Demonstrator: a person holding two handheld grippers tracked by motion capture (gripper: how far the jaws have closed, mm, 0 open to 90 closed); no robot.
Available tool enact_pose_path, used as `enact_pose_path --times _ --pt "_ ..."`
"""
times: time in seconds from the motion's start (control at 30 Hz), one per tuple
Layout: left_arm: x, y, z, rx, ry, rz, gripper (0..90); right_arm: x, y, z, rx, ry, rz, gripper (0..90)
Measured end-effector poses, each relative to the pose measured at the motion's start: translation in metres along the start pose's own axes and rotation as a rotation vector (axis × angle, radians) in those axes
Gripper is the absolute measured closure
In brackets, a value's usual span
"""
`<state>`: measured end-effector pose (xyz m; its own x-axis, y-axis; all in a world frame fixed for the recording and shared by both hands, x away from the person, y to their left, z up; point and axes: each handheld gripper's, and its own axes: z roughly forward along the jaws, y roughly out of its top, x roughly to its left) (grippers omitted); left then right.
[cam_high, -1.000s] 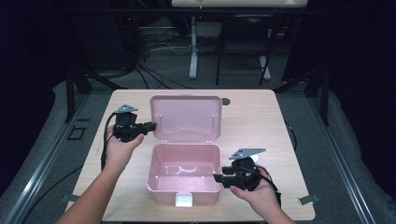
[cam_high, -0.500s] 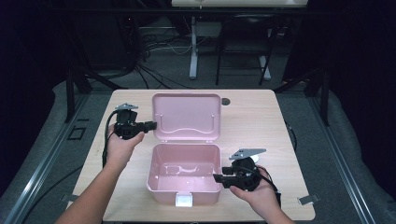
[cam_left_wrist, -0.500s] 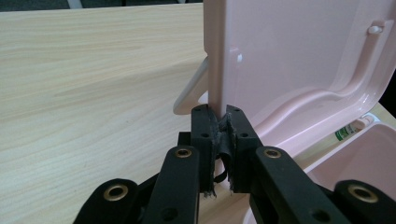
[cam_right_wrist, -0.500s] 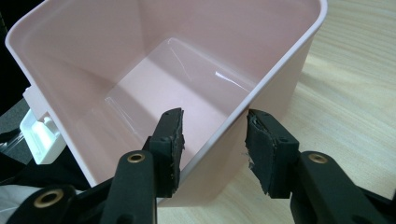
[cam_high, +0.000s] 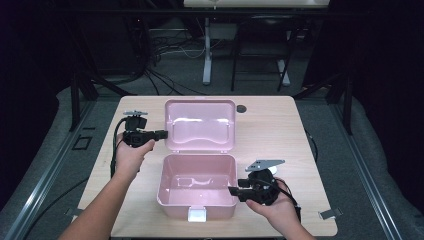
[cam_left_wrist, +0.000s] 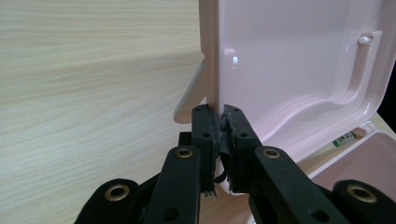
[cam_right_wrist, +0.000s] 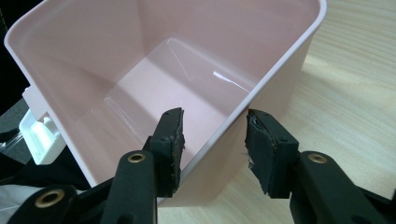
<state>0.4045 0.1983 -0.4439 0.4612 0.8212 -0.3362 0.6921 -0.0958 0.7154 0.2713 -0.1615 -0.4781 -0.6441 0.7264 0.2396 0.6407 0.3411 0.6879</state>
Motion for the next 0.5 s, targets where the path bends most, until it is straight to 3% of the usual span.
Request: enact_pose_path --times 0.3,0.4,0.5 --pt "0.0061 0.0001 0.0053 0.016 -0.016 -0.045 85.3 0.0003 -0.0012 -0.0001 -0.003 -0.001 0.004 56.8" --pt "0.0073 -0.0003 0.0068 0.018 -0.022 -0.082 85.5 0.0002 -0.0012 0.0000 -0.004 0.000 0.005 56.7" --pt "0.0083 0.0000 0.0074 0.025 -0.023 -0.084 85.6 -0.0001 -0.0015 0.0002 -0.009 0.001 0.003 56.7"
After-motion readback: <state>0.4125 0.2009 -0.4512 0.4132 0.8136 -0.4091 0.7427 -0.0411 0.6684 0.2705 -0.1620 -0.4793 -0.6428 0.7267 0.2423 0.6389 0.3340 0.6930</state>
